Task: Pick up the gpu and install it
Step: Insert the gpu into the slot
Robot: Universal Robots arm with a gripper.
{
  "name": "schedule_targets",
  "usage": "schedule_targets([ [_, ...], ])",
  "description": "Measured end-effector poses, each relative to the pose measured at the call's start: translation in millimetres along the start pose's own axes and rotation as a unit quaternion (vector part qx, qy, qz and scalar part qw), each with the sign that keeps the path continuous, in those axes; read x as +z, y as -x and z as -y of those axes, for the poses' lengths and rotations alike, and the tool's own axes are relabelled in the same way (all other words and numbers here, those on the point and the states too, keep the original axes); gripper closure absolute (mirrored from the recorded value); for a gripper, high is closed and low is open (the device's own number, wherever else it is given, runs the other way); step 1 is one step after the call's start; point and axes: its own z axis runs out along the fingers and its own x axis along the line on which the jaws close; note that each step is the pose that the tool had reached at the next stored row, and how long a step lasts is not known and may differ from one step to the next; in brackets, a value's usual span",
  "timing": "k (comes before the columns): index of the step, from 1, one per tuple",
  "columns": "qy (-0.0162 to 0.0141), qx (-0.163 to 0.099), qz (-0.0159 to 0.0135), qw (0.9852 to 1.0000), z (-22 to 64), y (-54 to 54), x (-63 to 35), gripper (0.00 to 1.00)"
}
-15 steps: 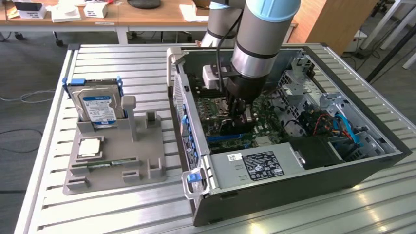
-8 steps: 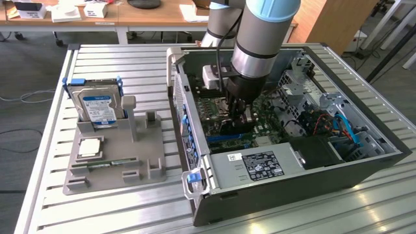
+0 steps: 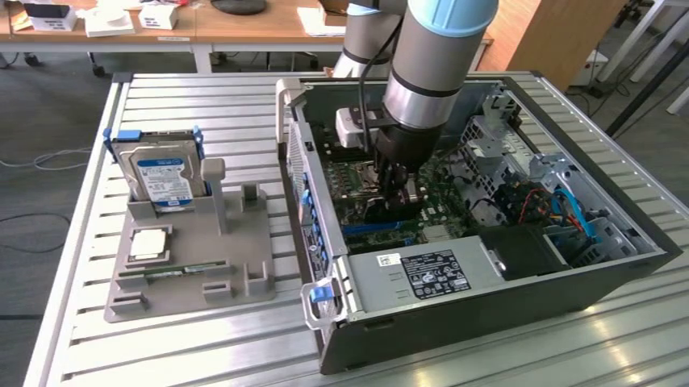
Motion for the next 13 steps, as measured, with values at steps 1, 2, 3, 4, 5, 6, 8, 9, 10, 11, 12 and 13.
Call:
schedule_targets([
  [1,0.0,0.0,0.0,1.0,0.3,0.0,0.0,0.73],
  [2,0.0,0.0,0.0,1.0,0.6,0.0,0.0,0.73],
  [3,0.0,0.0,0.0,1.0,0.7,0.0,0.0,0.73],
  [4,0.0,0.0,-0.0001,1.0,0.8,0.0,0.0,0.73],
  [5,0.0,-0.001,-0.0001,1.0,0.9,0.0,0.0,0.73],
  [6,0.0,-0.001,-0.0001,1.0,1.0,0.0,0.0,0.73],
  [8,0.0,-0.001,0.0,1.0,1.0,0.0,0.0,0.73],
  [9,0.0,-0.001,-0.0001,1.0,1.0,0.0,0.0,0.73],
  [10,0.0,-0.001,-0.0001,1.0,1.0,0.0,0.0,0.73],
  [11,-0.0002,-0.001,-0.0001,1.0,1.0,0.0,0.0,0.73],
  [12,-0.0005,-0.001,0.0,1.0,1.1,0.0,0.0,0.73],
  [13,-0.001,-0.002,0.0,1.0,1.1,0.0,0.1,0.73],
])
